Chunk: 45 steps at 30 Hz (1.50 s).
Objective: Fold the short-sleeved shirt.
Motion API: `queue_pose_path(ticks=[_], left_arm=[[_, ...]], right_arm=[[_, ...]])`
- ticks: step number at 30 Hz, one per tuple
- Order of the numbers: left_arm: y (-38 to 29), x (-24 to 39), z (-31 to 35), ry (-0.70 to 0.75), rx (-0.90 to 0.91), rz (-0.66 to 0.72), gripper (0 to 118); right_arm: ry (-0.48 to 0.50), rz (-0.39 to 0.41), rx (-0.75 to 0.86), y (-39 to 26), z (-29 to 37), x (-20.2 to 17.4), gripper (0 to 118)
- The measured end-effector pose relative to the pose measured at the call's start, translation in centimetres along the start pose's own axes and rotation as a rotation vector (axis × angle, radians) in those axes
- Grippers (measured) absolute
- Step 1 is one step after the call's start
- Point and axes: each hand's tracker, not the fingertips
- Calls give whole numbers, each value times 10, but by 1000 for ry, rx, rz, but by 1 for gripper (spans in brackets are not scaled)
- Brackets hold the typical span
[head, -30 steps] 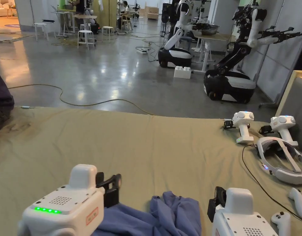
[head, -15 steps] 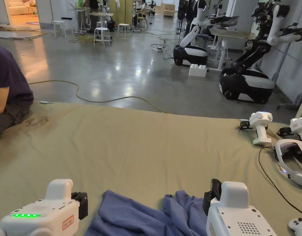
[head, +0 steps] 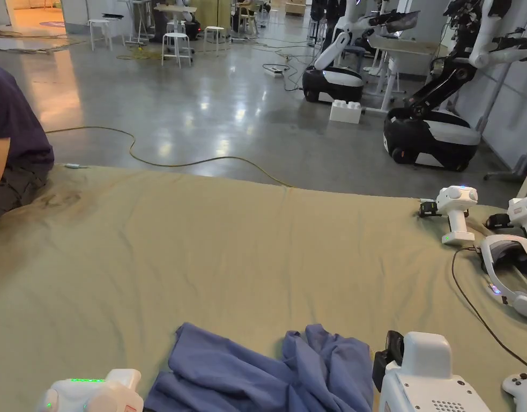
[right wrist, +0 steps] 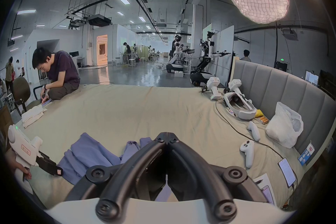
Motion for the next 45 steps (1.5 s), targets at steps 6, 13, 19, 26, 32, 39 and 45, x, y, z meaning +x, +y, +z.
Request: queue_pose_path(ticks=[6,13,19,26,32,39,45], left_arm=[[-3,25,5,105,29,4,42],[-1,27,9,90,54,4,6],[-5,12,40,-14,182,61,4],[-7,12,48,-52,236,38,4],[-12,10,43,-55,233,59,4],[-9,8,52,-75,274,68,4],[7,-2,97,-82,401,72,4]], right_arm=[[-12,4,-35,-18,-19,10,0],[-10,9,-144,-15,-65,25,0],[71,-17,-501,-7,-180,51,61],[110,31,-768,-36,-267,43,63],[130,39,-781,-49,-286,39,11],[161,-3,-632,-17,-238,53,4],[89,27,-464,31,-178,83,4]])
